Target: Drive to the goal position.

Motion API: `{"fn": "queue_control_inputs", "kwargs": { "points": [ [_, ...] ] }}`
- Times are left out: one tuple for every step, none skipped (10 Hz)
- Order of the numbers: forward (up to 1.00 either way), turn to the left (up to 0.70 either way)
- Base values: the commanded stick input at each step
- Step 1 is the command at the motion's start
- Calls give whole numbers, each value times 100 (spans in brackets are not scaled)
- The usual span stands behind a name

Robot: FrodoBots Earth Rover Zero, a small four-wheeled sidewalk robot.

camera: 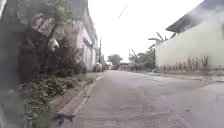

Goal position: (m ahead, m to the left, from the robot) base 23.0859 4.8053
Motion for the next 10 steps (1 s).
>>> {"fn": "queue_control_inputs", "kwargs": {
  "points": [
    [70,-5],
    [70,-2],
    [70,-2],
    [70,-1],
    [70,0],
    [70,0],
    [70,0],
    [70,-6],
    [70,-14],
    [70,-20]
  ]
}}
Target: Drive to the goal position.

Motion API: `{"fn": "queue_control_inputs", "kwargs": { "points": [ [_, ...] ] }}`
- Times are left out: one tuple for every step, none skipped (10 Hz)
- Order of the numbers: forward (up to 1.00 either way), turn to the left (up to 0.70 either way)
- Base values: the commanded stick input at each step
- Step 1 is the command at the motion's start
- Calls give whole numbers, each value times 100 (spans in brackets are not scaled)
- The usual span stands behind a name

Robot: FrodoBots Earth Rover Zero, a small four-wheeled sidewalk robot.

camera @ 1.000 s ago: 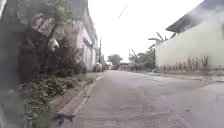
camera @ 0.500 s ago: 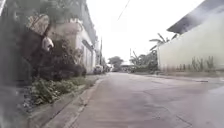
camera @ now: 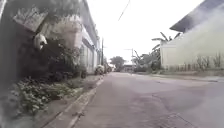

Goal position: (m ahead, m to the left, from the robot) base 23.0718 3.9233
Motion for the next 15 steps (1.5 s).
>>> {"fn": "queue_control_inputs", "kwargs": {
  "points": [
    [70,-19],
    [70,-10],
    [70,-8],
    [70,-7],
    [70,-4],
    [70,-3],
    [70,-4],
    [70,-8],
    [70,-24],
    [70,-30],
    [70,-33],
    [70,-28],
    [70,-9],
    [70,0],
    [70,0]
  ]
}}
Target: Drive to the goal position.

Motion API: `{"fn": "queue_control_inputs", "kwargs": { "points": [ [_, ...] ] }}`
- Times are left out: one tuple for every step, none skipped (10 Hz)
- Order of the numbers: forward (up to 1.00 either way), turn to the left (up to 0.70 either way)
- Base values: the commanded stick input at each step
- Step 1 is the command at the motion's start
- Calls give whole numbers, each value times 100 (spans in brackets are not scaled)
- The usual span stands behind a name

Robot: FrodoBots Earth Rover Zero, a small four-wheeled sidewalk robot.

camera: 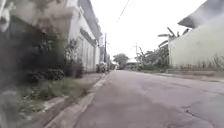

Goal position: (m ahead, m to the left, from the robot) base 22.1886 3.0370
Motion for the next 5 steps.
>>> {"fn": "queue_control_inputs", "kwargs": {
  "points": [
    [70,0],
    [70,0],
    [70,-3],
    [70,-13],
    [70,-26]
  ]
}}
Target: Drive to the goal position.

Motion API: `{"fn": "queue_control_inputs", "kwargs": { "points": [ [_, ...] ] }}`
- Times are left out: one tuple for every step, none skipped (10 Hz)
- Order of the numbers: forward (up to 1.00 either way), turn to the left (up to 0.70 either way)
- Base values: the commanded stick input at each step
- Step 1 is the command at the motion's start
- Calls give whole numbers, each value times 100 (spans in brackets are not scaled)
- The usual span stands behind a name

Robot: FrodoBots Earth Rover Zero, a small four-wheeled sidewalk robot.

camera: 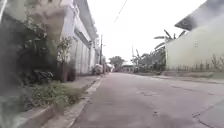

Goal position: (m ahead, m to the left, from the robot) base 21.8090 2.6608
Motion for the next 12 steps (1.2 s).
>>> {"fn": "queue_control_inputs", "kwargs": {
  "points": [
    [70,-33],
    [70,-18],
    [70,0],
    [70,0],
    [70,0],
    [70,0],
    [70,0],
    [70,-23],
    [70,-33],
    [70,-34],
    [70,-20],
    [70,0]
  ]
}}
